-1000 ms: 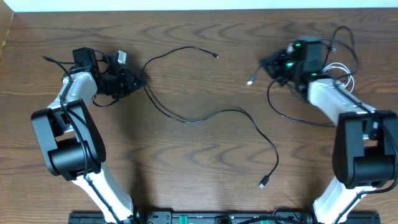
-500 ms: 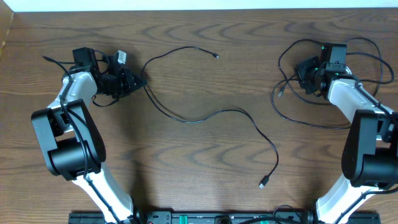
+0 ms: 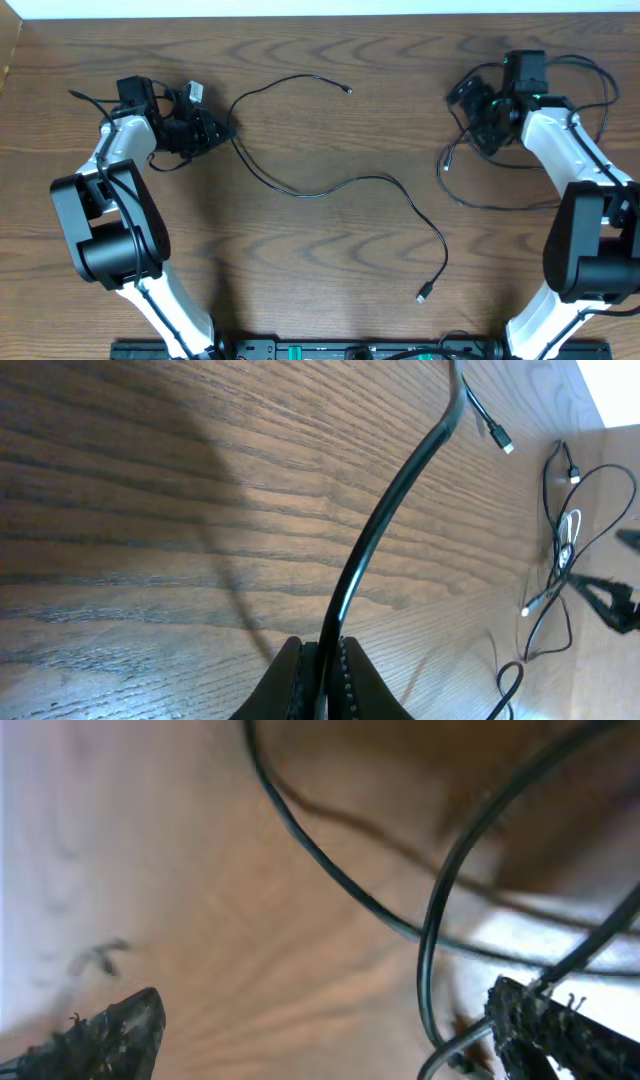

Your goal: Untangle cables

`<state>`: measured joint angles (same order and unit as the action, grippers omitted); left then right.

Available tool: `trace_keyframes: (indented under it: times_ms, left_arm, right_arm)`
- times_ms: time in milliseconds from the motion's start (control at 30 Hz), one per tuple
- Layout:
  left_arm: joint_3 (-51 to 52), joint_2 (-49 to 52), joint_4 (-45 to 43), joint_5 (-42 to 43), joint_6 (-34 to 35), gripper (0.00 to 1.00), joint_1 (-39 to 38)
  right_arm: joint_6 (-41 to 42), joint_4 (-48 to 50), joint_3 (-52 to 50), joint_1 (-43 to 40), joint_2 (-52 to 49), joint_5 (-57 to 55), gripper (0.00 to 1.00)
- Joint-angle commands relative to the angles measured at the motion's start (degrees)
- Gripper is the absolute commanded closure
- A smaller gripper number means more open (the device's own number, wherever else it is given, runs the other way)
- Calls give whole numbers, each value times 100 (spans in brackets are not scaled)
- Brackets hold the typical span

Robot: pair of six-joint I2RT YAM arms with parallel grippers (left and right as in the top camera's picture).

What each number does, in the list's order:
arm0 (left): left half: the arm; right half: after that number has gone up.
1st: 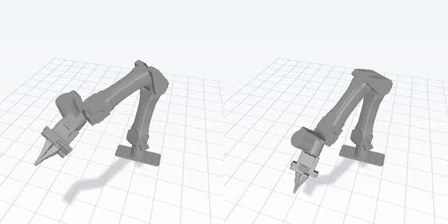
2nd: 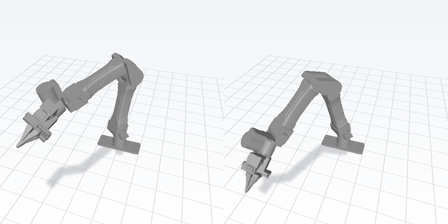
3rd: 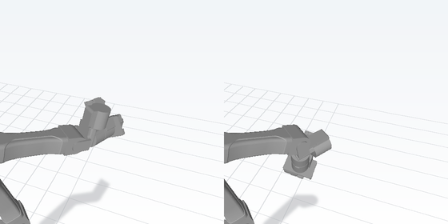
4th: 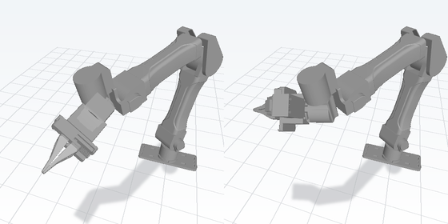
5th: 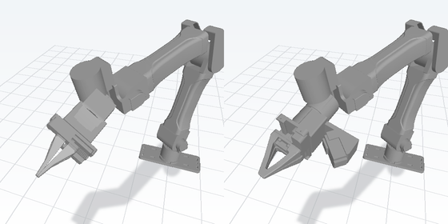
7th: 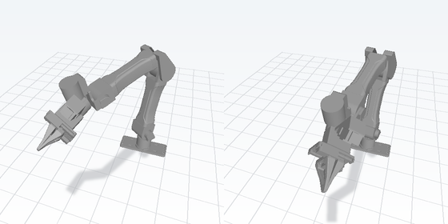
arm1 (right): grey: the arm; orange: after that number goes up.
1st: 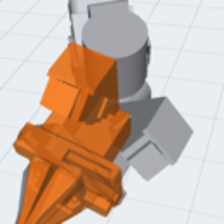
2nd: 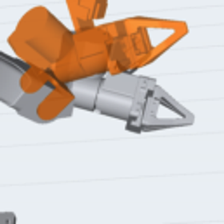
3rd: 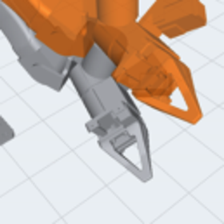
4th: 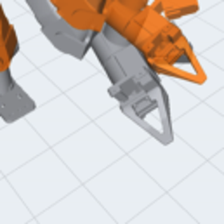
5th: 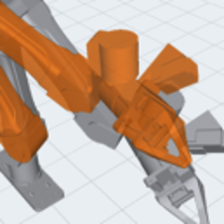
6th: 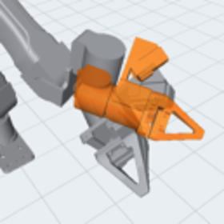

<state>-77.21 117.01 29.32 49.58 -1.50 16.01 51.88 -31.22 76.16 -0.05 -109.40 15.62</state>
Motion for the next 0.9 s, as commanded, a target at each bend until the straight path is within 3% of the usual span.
trace_keyframes:
  times_ms: [0, 67, 167, 233, 300, 333, 367, 467, 533, 867]
  left_arm:
    - [-59, 44, -4, 31, -13, 90, -7]
    - [-59, 44, -4, 31, -13, 91, -9]
    - [-59, 44, -4, 33, -13, 91, -9]
    - [-59, 44, -4, 33, -13, 91, -7]
    - [-59, 44, -4, 31, -13, 90, -7]
    - [-59, 44, -4, 31, -13, 90, -7]
    - [-59, 44, -4, 31, -13, 91, -7]
    - [-59, 44, -4, 31, -13, 90, -7]
    - [-59, 44, -4, 33, -13, 91, -7]
    - [-59, 44, -4, 33, -13, 91, -9]
  right_arm:
    - [-378, -267, 50, 201, 103, -219, 1]
    - [-476, -485, 48, 326, 103, -223, 1]
    - [-551, -599, 48, 417, 103, -369, 12]
    - [-570, -695, 48, 435, 103, -645, 33]
    - [-570, -752, 37, 446, 101, -649, 63]
    - [-570, -807, 37, 463, 101, -649, 72]
    - [-570, -844, 9, 505, 101, -651, 77]
    - [-566, -817, -52, 621, 94, -767, 78]
    - [-566, -640, -52, 710, 94, -1027, 99]
    - [-826, 2039, -52, 177, 94, -1923, 99]
